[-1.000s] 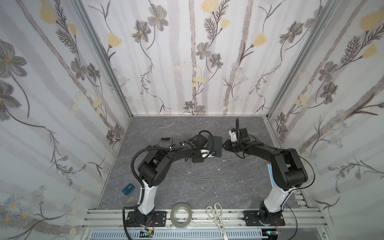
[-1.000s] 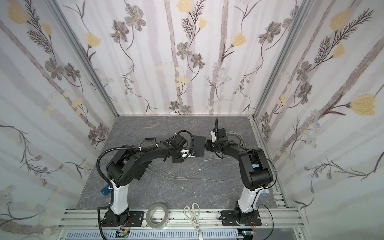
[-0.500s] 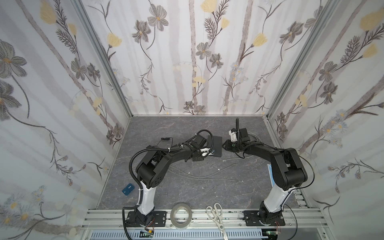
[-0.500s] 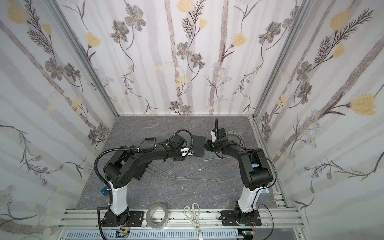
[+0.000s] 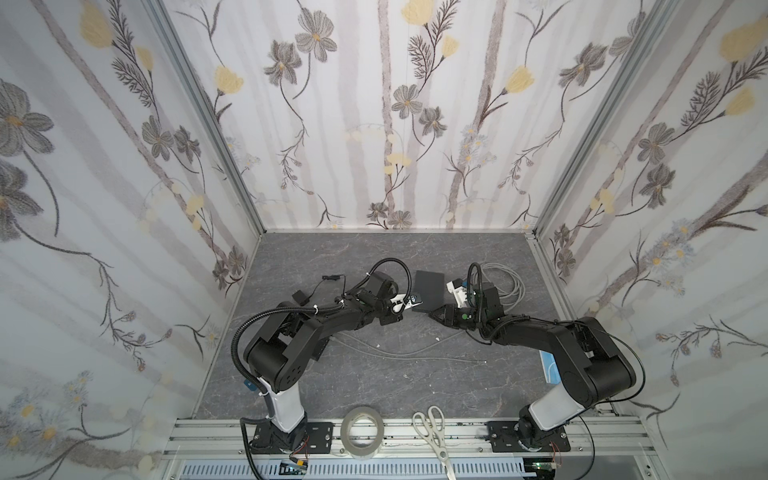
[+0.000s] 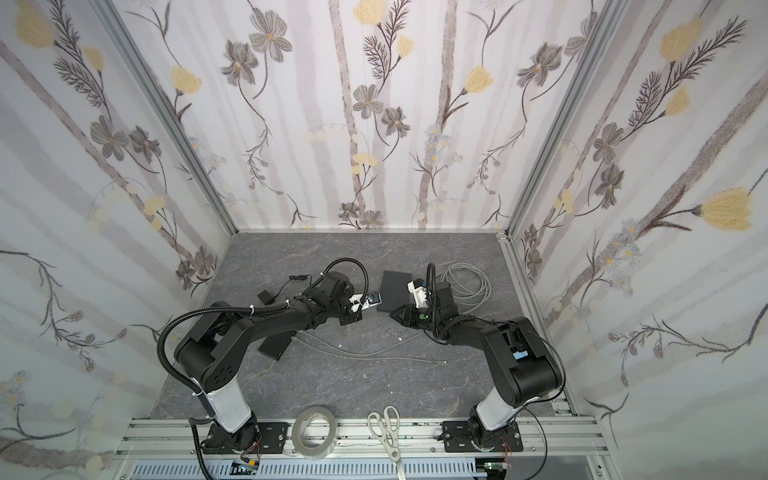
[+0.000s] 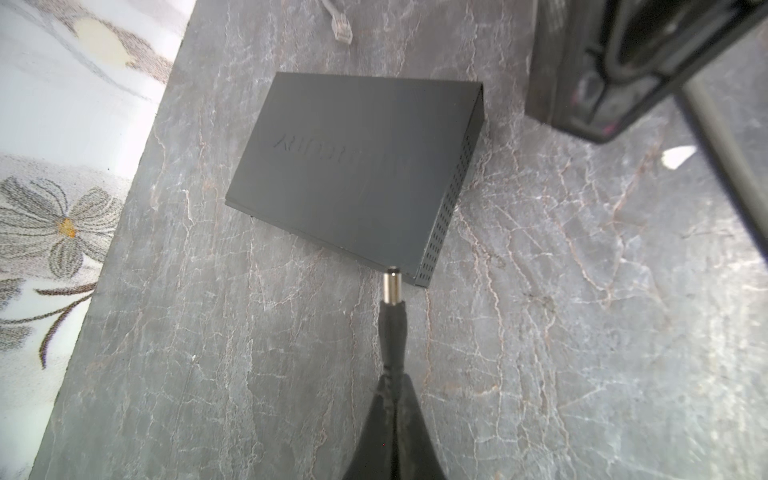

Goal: Insert the plug into the switch port

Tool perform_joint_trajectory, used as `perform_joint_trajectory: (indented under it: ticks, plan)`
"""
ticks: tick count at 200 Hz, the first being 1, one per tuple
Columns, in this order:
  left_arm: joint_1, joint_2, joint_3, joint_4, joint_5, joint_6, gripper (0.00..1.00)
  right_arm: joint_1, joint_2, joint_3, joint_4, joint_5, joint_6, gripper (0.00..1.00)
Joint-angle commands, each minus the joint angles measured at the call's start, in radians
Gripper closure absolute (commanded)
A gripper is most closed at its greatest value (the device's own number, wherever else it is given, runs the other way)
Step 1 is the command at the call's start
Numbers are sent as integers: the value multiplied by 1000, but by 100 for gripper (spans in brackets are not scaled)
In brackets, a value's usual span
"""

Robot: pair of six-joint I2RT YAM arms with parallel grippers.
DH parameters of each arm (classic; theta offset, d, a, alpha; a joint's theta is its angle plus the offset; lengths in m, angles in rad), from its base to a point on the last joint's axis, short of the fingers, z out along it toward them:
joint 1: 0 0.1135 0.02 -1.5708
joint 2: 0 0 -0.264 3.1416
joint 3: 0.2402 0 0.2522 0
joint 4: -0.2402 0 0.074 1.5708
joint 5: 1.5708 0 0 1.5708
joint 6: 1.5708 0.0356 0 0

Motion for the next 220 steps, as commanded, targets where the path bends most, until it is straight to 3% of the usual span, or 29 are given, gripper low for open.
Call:
perform_joint_trajectory:
  ticks: [1,104,215,220]
  plan:
    - [2,-20,-20,100,100,-9,100,32,17,15,223,-110,86,69]
    - [2,-20,-17,81,129,4,100,54,102,109,176,-15,95,69]
    - [-3,-31,-28,80,161,24,100,55,114,112,199,-13,110,90]
    - [-3,-33,-31,85,166,24,97,55,114,112,203,-16,110,91]
